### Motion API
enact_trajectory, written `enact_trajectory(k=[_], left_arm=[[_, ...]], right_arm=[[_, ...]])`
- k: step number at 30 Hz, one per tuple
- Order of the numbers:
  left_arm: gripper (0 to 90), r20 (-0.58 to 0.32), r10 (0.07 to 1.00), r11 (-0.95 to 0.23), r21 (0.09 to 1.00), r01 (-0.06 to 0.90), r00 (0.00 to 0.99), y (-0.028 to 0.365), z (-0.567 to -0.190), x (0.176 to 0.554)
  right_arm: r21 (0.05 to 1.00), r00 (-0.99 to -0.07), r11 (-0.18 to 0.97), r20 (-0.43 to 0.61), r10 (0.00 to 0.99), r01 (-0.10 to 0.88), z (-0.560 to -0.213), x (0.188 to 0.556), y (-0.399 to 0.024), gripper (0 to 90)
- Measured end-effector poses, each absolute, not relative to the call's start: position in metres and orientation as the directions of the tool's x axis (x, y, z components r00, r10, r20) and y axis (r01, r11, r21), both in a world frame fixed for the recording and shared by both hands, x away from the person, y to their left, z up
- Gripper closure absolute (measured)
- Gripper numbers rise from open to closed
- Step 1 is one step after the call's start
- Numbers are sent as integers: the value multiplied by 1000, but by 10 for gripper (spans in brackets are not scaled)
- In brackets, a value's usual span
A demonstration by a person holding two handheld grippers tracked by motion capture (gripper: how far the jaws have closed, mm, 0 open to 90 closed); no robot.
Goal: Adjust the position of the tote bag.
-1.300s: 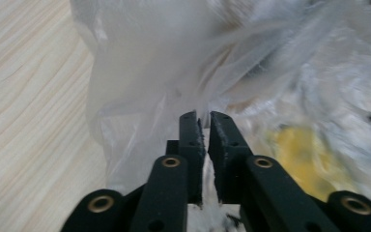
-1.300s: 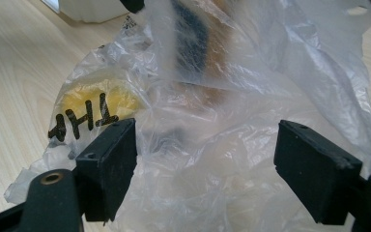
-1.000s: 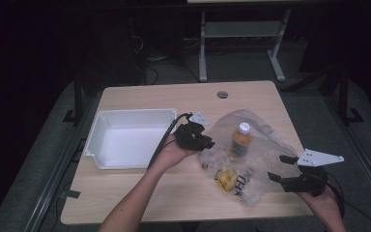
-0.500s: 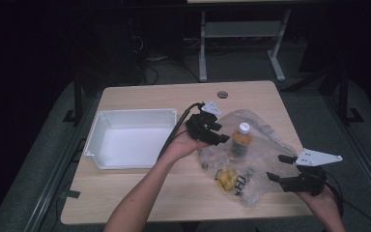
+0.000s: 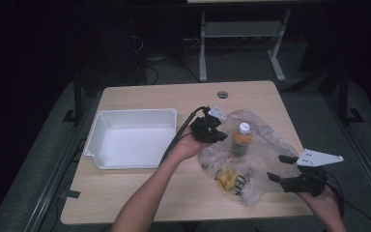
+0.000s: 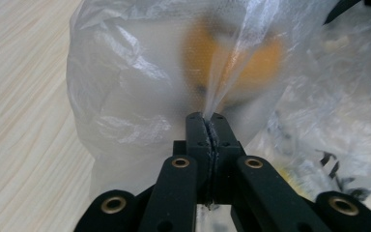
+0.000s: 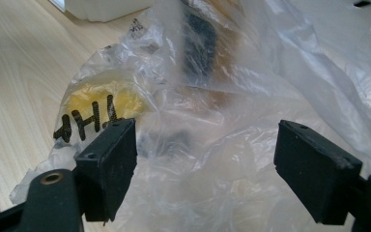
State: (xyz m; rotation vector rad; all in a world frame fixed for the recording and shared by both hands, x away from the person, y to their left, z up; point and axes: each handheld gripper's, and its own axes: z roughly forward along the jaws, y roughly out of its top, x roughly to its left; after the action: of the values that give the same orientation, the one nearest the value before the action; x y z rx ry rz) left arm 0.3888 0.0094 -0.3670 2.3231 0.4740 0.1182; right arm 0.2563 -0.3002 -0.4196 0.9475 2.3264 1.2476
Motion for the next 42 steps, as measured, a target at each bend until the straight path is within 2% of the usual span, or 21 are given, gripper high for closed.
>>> enact_trajectory(k=[8, 11, 24, 33, 39, 42], left_arm=[[898, -56, 389, -669, 669, 324, 920, 16, -384, 391], [898, -89, 402, -657, 665, 355, 911, 17, -392, 391], [898, -119, 426, -660, 637, 398, 897, 21, -414, 393], [897, -138, 439, -644, 641, 418, 888, 28, -417, 392], [804, -118, 429, -641, 659, 394, 895, 37, -407, 387], [751, -141, 433, -606, 686, 403, 890, 43, -401, 382]], right_arm=[[824, -730, 405, 15, 684, 397, -421, 257, -297, 226], [819, -733, 414, 13, 680, 398, -421, 257, -296, 226], [816, -741, 419, 17, 671, 398, -422, 256, -294, 226], [810, -748, 435, 8, 664, 394, -424, 256, -292, 226], [802, -751, 445, 6, 661, 398, -422, 254, -291, 234], [796, -755, 462, -10, 655, 391, -419, 252, -290, 234]])
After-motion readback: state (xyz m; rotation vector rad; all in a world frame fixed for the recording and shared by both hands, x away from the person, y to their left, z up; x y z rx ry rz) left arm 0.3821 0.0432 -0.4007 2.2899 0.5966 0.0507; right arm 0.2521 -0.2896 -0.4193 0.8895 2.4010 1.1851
